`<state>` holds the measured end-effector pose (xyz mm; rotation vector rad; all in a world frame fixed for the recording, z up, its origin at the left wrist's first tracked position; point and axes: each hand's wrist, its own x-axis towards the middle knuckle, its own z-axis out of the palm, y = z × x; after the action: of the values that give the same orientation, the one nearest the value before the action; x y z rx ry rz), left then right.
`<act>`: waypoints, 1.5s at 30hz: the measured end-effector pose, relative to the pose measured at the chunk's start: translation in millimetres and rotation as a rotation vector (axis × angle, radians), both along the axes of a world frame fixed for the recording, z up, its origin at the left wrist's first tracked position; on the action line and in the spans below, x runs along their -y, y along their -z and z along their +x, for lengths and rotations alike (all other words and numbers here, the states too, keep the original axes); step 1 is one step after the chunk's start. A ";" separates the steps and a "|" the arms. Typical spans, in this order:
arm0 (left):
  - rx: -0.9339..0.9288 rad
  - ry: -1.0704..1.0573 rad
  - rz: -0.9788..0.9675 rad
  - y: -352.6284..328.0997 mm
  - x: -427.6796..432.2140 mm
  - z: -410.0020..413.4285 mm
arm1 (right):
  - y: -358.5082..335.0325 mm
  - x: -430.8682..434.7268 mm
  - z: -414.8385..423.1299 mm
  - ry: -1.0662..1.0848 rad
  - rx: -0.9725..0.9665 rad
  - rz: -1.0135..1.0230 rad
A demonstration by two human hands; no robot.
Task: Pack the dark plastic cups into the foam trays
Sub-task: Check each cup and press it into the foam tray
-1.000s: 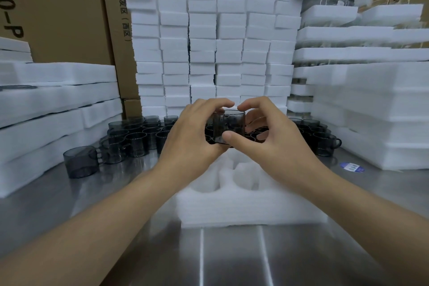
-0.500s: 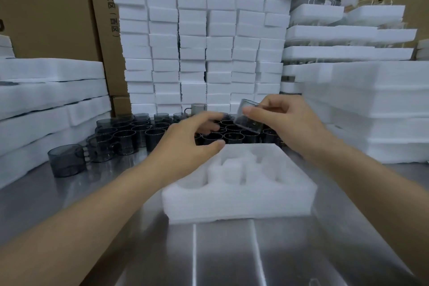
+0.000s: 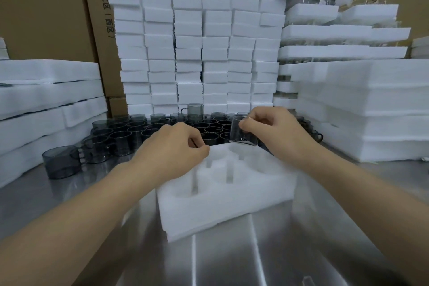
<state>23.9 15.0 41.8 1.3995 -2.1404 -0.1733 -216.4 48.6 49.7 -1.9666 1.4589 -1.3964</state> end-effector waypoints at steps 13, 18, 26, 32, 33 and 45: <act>0.133 -0.189 -0.013 -5.4 6.4 11.0 | -7.9 -10.3 4.6 -0.123 -0.074 -0.041; 0.122 -0.205 -0.017 -3.3 9.4 12.4 | -4.6 -11.1 4.5 -0.107 -0.096 -0.058; 0.108 -0.172 0.002 0.0 15.6 13.2 | -3.8 -17.7 6.6 -0.103 -0.336 -0.080; 0.085 -0.162 0.024 0.8 17.8 14.5 | -6.0 -14.4 8.5 0.119 -0.387 -0.095; 0.085 -0.159 0.030 1.0 17.9 14.5 | -5.9 -13.8 8.9 0.172 -0.403 -0.100; 0.079 -0.143 0.052 2.0 19.5 13.4 | 1.0 -13.7 16.9 0.130 -0.513 0.093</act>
<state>37.3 -4.5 39.8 1.6079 -2.1019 -0.1214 -199.5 62.3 48.7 -2.3105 1.8549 -0.8772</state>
